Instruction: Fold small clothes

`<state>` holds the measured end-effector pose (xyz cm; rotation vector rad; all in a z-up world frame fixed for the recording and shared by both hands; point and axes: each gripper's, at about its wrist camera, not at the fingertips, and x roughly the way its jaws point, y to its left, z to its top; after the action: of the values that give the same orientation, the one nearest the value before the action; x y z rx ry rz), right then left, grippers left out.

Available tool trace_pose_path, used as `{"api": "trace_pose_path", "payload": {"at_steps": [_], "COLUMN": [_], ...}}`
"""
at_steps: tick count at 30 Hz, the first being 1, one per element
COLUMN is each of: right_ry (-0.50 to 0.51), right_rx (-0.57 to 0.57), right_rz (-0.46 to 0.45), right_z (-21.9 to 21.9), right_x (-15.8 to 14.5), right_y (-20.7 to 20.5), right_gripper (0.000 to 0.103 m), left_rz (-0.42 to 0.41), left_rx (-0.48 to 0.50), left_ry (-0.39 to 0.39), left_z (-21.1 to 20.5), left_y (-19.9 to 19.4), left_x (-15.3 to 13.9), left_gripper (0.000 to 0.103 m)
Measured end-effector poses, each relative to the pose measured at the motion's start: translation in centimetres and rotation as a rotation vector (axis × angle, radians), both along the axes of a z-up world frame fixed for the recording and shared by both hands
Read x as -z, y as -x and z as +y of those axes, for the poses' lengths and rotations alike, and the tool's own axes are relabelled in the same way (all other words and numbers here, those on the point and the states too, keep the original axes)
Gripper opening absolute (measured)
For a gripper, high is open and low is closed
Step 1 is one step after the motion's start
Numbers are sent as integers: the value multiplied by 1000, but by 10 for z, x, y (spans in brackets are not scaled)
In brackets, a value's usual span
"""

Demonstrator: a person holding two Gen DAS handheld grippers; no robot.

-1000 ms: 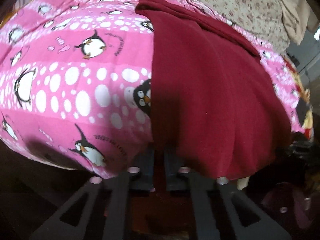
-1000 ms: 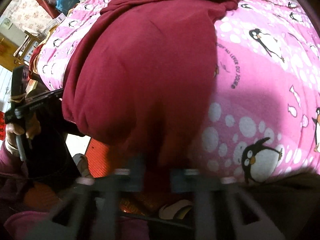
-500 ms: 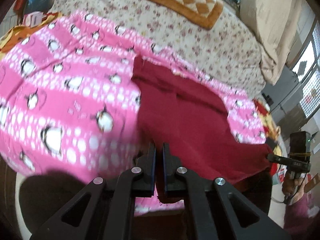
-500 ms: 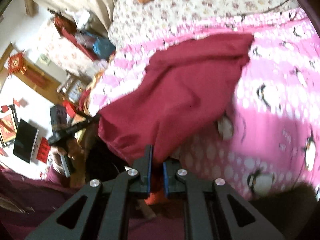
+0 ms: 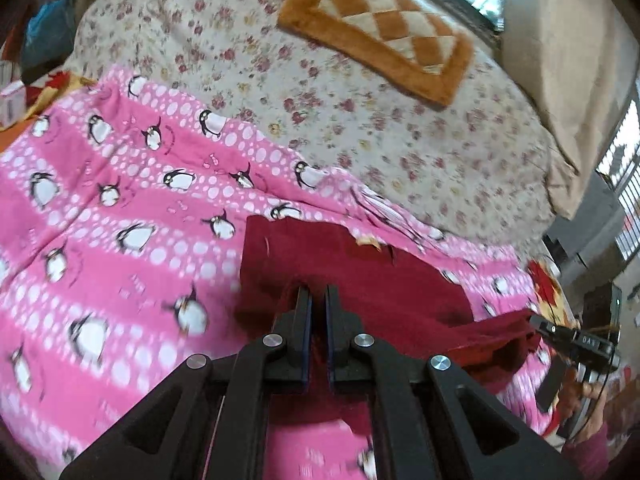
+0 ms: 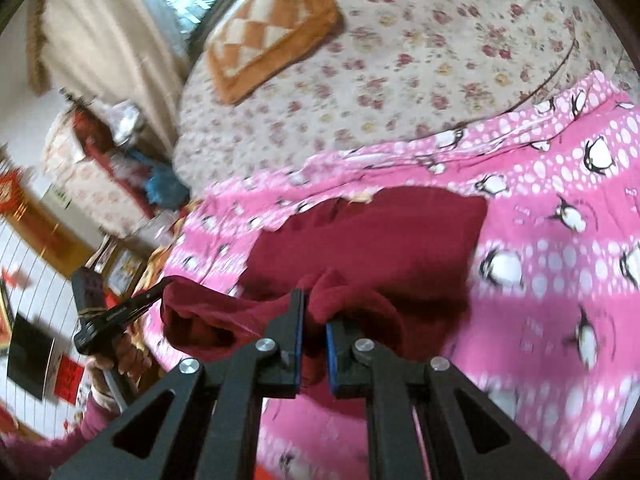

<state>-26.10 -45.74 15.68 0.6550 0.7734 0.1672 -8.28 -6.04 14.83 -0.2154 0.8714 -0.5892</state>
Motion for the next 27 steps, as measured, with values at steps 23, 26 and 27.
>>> {"api": "trace_pose_path", "payload": {"at_steps": [23,26,27], "right_ry": [241,355,385], "right_rx": [72,36,58], "right_rz": [62,143,178], "right_z": [-20,-3,-3], "right_x": [50,68,76], "right_y": [-96,-123,-134], "right_gripper": [51,51,51], "left_rz": [40,73,96], "left_rx": [4,-12,-18], "left_ry": [-32,-196,-251], "left_z": [-34,-57,-65], "left_y": [-90,-96,-103], "left_x": [47,74,86], "left_gripper": [27,27,27]}}
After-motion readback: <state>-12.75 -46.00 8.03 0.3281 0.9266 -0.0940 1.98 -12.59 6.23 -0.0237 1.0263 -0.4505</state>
